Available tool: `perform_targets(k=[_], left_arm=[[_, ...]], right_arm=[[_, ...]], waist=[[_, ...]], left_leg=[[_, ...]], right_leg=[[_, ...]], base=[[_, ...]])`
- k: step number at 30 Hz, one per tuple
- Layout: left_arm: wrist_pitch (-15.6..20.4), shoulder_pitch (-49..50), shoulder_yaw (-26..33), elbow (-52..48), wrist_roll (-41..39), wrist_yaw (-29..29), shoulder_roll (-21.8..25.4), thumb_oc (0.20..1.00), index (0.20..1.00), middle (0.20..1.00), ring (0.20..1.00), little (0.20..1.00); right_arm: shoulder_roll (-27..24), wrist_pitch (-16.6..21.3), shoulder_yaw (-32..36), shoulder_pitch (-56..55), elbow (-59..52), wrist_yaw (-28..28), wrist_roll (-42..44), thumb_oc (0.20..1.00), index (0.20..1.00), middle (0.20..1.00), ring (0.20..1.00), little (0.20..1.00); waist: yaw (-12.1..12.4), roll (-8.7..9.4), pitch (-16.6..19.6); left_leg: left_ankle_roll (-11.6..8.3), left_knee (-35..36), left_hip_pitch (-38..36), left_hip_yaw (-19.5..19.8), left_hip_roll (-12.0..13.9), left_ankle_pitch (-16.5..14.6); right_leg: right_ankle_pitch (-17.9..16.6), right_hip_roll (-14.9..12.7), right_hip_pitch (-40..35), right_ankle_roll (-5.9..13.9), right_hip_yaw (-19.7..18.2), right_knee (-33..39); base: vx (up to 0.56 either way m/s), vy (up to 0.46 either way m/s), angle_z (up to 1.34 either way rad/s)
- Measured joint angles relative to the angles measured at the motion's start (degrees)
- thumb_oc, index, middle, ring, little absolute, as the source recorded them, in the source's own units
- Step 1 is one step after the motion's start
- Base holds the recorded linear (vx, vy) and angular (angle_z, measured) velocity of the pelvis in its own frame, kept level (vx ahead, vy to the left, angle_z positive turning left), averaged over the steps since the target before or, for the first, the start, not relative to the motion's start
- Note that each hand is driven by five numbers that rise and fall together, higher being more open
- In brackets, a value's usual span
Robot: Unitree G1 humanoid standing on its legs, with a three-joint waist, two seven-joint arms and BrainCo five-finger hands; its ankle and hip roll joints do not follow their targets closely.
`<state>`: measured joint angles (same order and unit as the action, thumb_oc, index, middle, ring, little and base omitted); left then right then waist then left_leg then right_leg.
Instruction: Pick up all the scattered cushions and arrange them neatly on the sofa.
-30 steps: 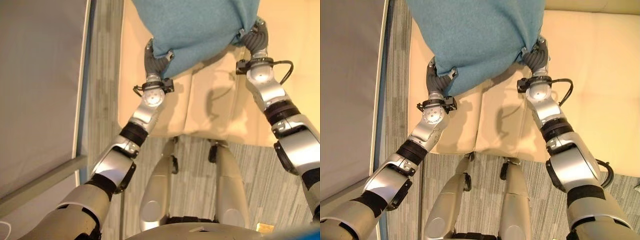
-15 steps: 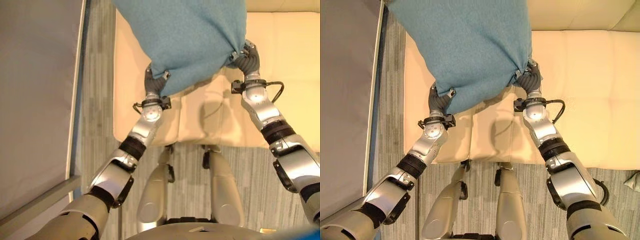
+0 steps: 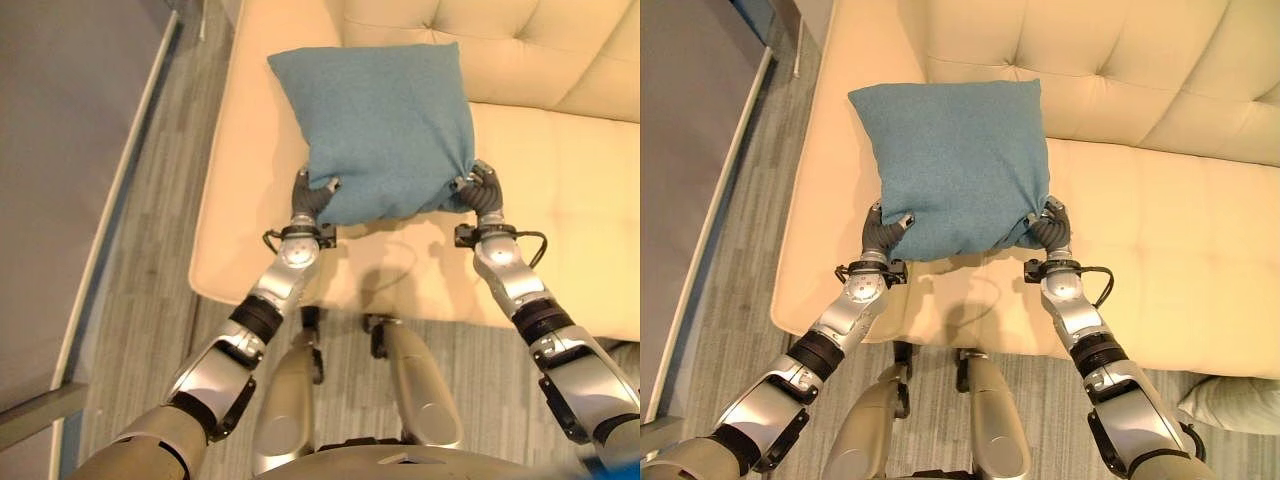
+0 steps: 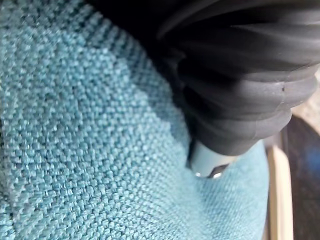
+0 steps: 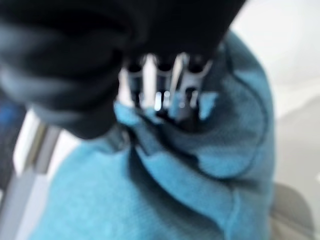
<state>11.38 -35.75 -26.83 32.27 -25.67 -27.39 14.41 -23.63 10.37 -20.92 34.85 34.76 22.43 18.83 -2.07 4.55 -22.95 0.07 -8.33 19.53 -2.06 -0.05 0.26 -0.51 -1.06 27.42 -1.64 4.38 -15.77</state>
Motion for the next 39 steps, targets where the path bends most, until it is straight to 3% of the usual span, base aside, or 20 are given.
perform_targets(k=[1, 2, 3, 4, 5, 6, 8, 10, 12, 13, 14, 16, 22, 24, 26, 28, 29, 30, 32, 39], left_arm=[[0.0, 0.9, 1.1, 0.0, 0.0, 0.0, 0.5, 0.200, 0.200, 0.200, 0.200, 0.200], [0.0, 1.4, 1.4, -0.1, 0.0, -0.2, 1.9, 0.200, 0.200, 0.200, 0.200, 0.200], [0.0, 1.7, 2.5, 0.0, 0.0, -0.2, 3.1, 0.200, 0.200, 0.200, 0.200, 0.200], [0.0, 1.7, 2.9, 0.7, 0.0, -0.3, 3.5, 0.200, 0.200, 0.200, 0.200, 0.200], [-0.2, 1.6, 2.9, 0.9, 0.0, -0.3, 3.1, 0.200, 0.200, 0.200, 0.200, 0.200], [-0.3, 1.5, 2.7, 0.8, 0.1, -0.2, 2.2, 0.200, 0.200, 0.200, 0.200, 0.200], [-0.3, 0.6, 2.8, 0.6, 0.1, -0.2, 2.2, 0.200, 0.200, 0.200, 0.200, 0.200], [-0.3, -0.3, 3.7, 0.6, 0.0, -0.5, 2.8, 0.200, 0.200, 0.200, 0.200, 0.200], [-0.2, -0.3, 4.3, 0.6, 0.0, -0.5, 2.7, 0.200, 0.200, 0.200, 0.200, 0.200], [-0.2, -0.2, 4.4, 0.6, 0.0, -0.4, 2.6, 0.200, 0.200, 0.200, 0.200, 0.200], [-0.2, -0.3, 4.6, 0.2, -0.1, -0.4, 1.7, 0.200, 0.200, 0.200, 0.200, 0.200], [-0.2, -0.3, 4.6, -0.2, -0.1, -0.5, 1.6, 0.200, 0.200, 0.200, 0.200, 0.200], [0.0, -1.3, 4.4, -0.2, -0.9, -0.3, -3.6, 0.200, 0.200, 0.200, 0.200, 0.200], [0.1, -1.4, 4.3, -1.2, -1.2, -0.5, -2.8, 0.200, 0.200, 0.200, 0.200, 0.200], [0.3, -2.0, 4.3, -1.7, -2.0, -0.5, -1.2, 0.200, 0.200, 0.200, 0.200, 0.200], [0.3, -3.3, 4.4, -1.7, -2.0, -0.8, -1.0, 0.200, 0.200, 0.200, 0.200, 0.200], [0.3, -4.1, 4.3, -1.8, -2.0, -1.6, -0.7, 0.200, 0.200, 0.200, 0.200, 0.200], [0.3, -4.7, 4.3, -1.8, -2.0, -1.9, -0.3, 0.200, 0.200, 0.200, 0.200, 0.200], [0.3, -6.3, 4.5, -1.8, -2.0, -2.8, 0.1, 0.200, 0.200, 0.200, 0.200, 0.200], [0.3, -9.0, 5.2, -2.3, -1.8, -3.8, 0.3, 0.200, 0.200, 0.200, 0.200, 0.200]], right_arm=[[1.0, 0.0, -0.7, 0.1, 0.0, -0.3, 0.0, 0.200, 0.200, 0.200, 0.200, 0.200], [1.9, -0.1, -1.8, 1.0, 0.2, -0.6, 0.0, 0.200, 0.200, 0.200, 0.200, 0.200], [2.7, -0.3, -2.1, 1.9, 0.4, -1.1, 0.0, 0.200, 0.200, 0.200, 0.200, 0.200], [2.9, -0.4, -2.5, 1.6, -0.2, -1.4, 0.0, 0.200, 0.200, 0.200, 0.200, 0.200], [2.4, -0.4, -2.6, 0.7, -0.9, -1.6, -0.1, 0.200, 0.200, 0.200, 0.200, 0.200], [1.3, -0.9, -2.5, 0.2, -0.9, -1.6, 0.0, 0.200, 0.200, 0.200, 0.200, 0.200], [0.2, -0.9, -2.2, 2.0, -0.9, -1.8, 0.0, 0.200, 0.200, 0.200, 0.200, 0.200], [0.1, -0.9, -2.2, 4.6, -1.0, -2.1, 0.0, 0.200, 0.200, 0.200, 0.200, 0.200], [0.1, -0.9, -2.2, 4.5, -1.4, -2.1, -0.1, 0.200, 0.200, 0.200, 0.200, 0.200], [0.0, -0.9, -2.1, 3.7, -1.6, -2.1, -0.2, 0.200, 0.200, 0.200, 0.200, 0.200], [-0.9, -1.0, -2.0, 3.6, -2.0, -2.1, -0.5, 0.200, 0.200, 0.200, 0.200, 0.200], [-1.2, -1.1, -2.2, 3.7, -2.1, -2.1, -0.7, 0.200, 0.200, 0.200, 0.200, 0.200], [-4.1, -1.3, 0.9, 2.4, -2.9, -1.9, -1.1, 0.200, 0.200, 0.200, 0.200, 0.200], [-3.4, -1.3, 1.7, 2.5, -4.6, -1.5, -1.1, 0.200, 0.200, 0.200, 0.200, 0.200], [-3.3, -1.3, 2.2, 3.5, -6.0, -1.3, -1.2, 0.200, 0.200, 0.200, 0.200, 0.200], [-2.8, -1.3, 2.1, 3.8, -6.2, -0.8, -1.1, 0.200, 0.200, 0.200, 0.200, 0.200], [-2.7, -1.3, 1.5, 4.4, -6.1, -0.3, -1.1, 0.200, 0.200, 0.200, 0.200, 0.200], [-3.0, -1.3, 1.1, 5.4, -6.2, 0.3, -1.1, 0.200, 0.200, 0.200, 0.200, 0.200], [-3.5, -1.3, 0.2, 7.9, -6.2, 0.9, -1.3, 0.200, 0.200, 0.200, 0.200, 0.200], [-3.9, -1.3, 1.5, 8.3, -8.5, 3.0, -2.3, 0.200, 0.200, 0.200, 0.200, 0.200]], waist=[[0.1, 0.72, 0.1], [0.0, 1.12, -0.1], [1.6, 1.93, -0.7], [1.8, 2.09, -1.1], [0.4, 1.47, -0.9], [-0.4, 1.40, -0.9], [0.3, 1.41, -0.8], [0.4, 1.49, -0.8], [-0.1, 1.43, -0.9], [-0.8, 1.71, -1.0], [-0.7, 0.20, -1.8], [-0.7, -0.20, -1.9], [-2.9, -0.74, -2.0], [-2.9, -1.00, -1.8], [-2.9, -2.95, -0.9], [-2.3, -3.42, -0.7], [-1.7, -3.26, -0.7], [-1.4, -3.18, -0.7], [-1.9, -3.56, -0.6], [-3.0, -3.57, -0.6]], left_leg=[[-0.20, 1.0, -1.4, -1.1, -0.5, 0.1], [1.38, -2.3, -0.1, -1.0, -0.9, -1.5], [2.89, -1.2, -1.6, -2.8, -0.9, -2.4], [1.78, -1.5, -1.9, -3.2, 0.7, -2.2], [2.34, -2.2, -1.9, -1.9, 0.6, -2.6], [2.56, -1.0, -3.0, -1.7, 0.6, -1.1], [2.52, 1.0, -2.9, -3.4, 1.5, 0.1], [1.67, 2.4, -2.2, -4.1, 1.6, 0.4], [0.64, 3.2, -2.4, -3.9, 1.3, 0.8], [-0.14, 3.2, -2.7, -3.2, 0.6, 0.9], [-1.44, 3.5, -2.8, -2.1, 1.8, 1.6], [-2.48, 4.5, -3.0, -2.1, 3.3, 2.8], [-7.22, -0.9, 1.8, -1.0, 5.8, 12.1], [-6.53, 0.7, 2.2, -3.2, 6.9, 14.2], [-5.96, 4.9, 1.5, -8.1, 7.5, 12.6], [-5.29, 7.2, 1.2, -8.5, 8.7, 12.1], [-4.60, 7.4, 1.4, -5.7, 8.7, 10.9], [-4.68, 7.5, 1.5, -3.2, 8.2, 9.7], [-4.87, 8.5, 1.7, -5.7, 7.8, 8.2], [-3.86, 9.9, 1.5, -5.9, 5.2, 7.5]], right_leg=[[-1.1, 0.8, 0.0, 0.43, -1.7, 0.2], [-2.9, 1.2, -0.3, 1.88, -2.9, 0.8], [-4.7, 1.9, 0.4, 5.44, -1.7, -0.4], [-5.6, 1.6, 0.7, 6.72, -1.6, -1.6], [-5.0, 1.3, 0.6, 6.90, -1.8, -2.5], [-1.2, -0.6, 1.1, 5.74, -1.1, -4.3], [-0.2, -5.7, 1.3, 6.11, 0.7, -3.5], [-4.0, -10.8, -1.2, 9.26, 1.5, 7.2], [-7.4, -11.1, -5.9, 10.93, -0.3, 15.2], [-8.5, -11.0, -8.7, 10.69, -1.3, 16.4], [-9.1, -9.5, -9.4, 9.26, -0.4, 17.0], [-8.8, -8.0, -9.3, 8.31, 0.1, 17.0], [-1.9, -5.9, -10.9, 3.23, 7.4, 11.2], [-1.4, -5.1, -10.9, 2.14, 9.0, 11.6], [-1.9, -2.6, -8.3, 1.21, 9.7, 11.8], [-2.7, -0.9, -6.6, 0.56, 9.5, 11.4], [-2.8, -0.5, -5.2, 0.51, 8.1, 10.8], [-2.8, -0.5, -3.7, 0.47, 6.8, 9.8], [-3.9, -0.9, -1.3, 1.27, 4.8, 9.7], [-4.7, -2.9, -0.6, 2.39, 3.6, 9.8]], base=[[0.07, 0.094, -0.96], [0.06, 0.005, -1.25], [0.06, 0.010, -1.29], [0.05, 0.003, -0.80], [0.04, -0.035, 0.03], [0.05, -0.090, 0.29], [0.14, -0.128, -0.35], [0.21, -0.127, -0.49], [0.21, -0.209, 0.09], [0.11, -0.135, 0.43], [0.13, -0.199, 0.34], [0.14, -0.253, 0.07], [0.02, -0.246, 0.67], [0.04, -0.049, 0.48], [0.06, 0.005, 0.05], [0.01, 0.030, -0.26], [0.03, 0.052, -0.62], [0.05, 0.091, -0.73], [0.04, 0.089, -0.65], [0.05, 0.059, -0.01]])
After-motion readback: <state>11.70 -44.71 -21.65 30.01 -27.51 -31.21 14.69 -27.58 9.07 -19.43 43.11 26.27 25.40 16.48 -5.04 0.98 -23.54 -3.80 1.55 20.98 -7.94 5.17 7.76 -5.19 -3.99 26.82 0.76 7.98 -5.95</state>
